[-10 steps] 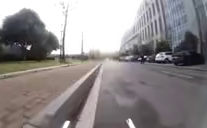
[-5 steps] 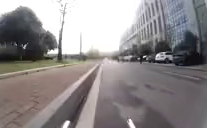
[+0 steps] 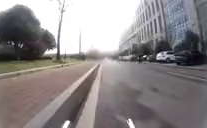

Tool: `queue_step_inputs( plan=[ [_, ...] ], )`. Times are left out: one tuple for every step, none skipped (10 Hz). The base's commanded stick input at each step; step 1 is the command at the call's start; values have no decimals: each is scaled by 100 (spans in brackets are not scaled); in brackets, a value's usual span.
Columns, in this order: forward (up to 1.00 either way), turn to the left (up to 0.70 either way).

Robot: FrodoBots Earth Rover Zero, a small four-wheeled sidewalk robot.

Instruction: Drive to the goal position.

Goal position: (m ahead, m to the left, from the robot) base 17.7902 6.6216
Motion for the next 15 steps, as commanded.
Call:
queue_step_inputs(
  plan=[
    [67, -13],
    [67, -12],
    [67, -12],
    [67, -13],
    [67, -13],
    [67, -13],
    [67, -13],
    [67, -13],
    [67, -13],
    [67, -13],
    [67, -13],
    [67, -8],
    [67, 0],
    [67, 0],
    [67, 0]
  ],
)
